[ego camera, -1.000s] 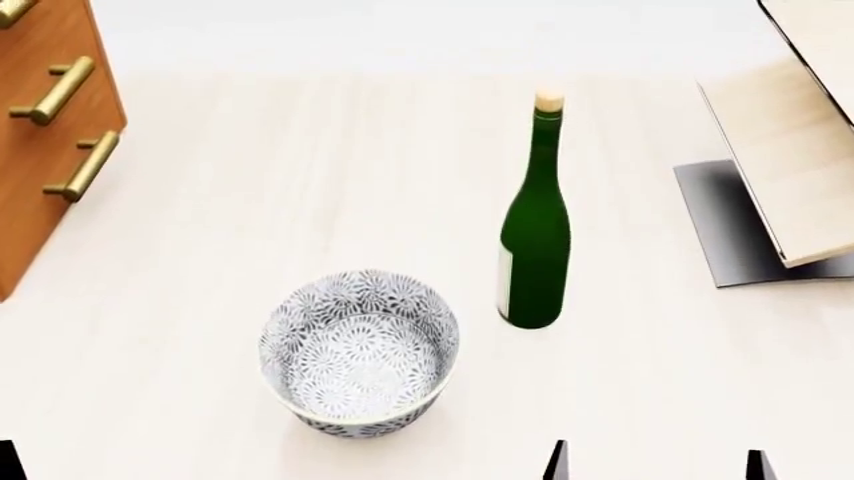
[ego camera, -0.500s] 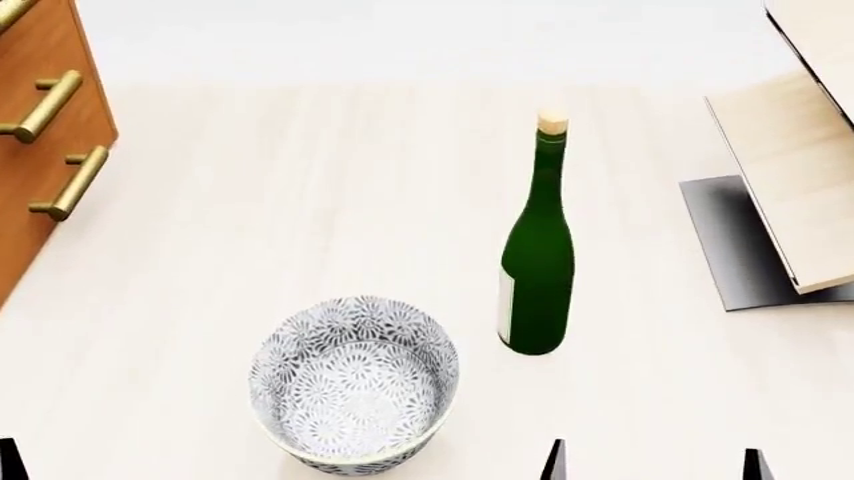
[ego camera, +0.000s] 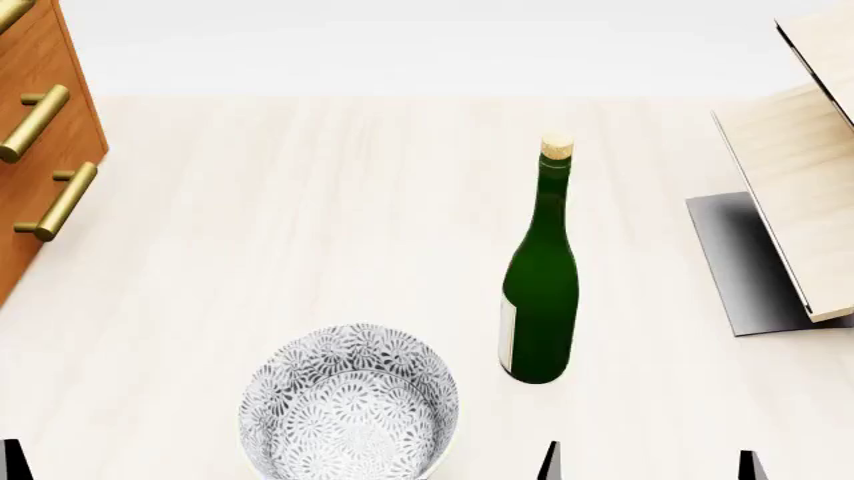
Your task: Put the wine bottle on the wine rack.
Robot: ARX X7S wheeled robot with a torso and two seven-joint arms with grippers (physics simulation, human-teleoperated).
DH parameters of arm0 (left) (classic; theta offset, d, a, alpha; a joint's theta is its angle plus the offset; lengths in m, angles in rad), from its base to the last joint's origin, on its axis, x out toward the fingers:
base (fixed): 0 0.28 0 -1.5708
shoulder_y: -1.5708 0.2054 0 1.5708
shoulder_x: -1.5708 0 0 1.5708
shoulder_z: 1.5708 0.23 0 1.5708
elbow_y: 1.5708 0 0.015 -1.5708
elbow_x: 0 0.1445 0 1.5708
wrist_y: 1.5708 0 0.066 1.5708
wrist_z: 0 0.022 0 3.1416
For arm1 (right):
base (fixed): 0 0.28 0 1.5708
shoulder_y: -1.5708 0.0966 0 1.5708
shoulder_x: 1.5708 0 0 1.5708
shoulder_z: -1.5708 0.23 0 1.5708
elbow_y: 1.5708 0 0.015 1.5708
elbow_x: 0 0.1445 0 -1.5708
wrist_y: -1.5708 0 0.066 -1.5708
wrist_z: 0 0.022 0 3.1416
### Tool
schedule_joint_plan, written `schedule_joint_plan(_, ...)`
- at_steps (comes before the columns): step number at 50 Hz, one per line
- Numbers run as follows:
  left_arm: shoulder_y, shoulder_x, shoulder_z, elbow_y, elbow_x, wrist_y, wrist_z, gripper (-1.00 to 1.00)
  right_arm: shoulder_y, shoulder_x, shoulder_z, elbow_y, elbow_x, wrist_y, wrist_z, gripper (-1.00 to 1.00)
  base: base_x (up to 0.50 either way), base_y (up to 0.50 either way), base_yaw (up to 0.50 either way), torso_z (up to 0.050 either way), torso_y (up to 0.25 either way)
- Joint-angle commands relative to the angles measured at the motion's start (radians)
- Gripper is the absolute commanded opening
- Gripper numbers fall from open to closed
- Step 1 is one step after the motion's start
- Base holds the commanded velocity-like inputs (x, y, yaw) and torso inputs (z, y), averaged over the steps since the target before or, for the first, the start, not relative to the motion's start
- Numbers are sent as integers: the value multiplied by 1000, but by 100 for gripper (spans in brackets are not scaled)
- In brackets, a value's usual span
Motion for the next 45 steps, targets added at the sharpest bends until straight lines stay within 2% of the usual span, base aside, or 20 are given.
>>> schedule_joint_plan(1,-1,-5,3,3,1,-5,-6,100,4,5,-4,2,-6,3,8,100,105,0,0,0,0)
schedule_joint_plan(45,-3,-25,20,8,6,-9,-28,100,6,25,-19,4,-7,-1,31,100,108,0,0,0,0)
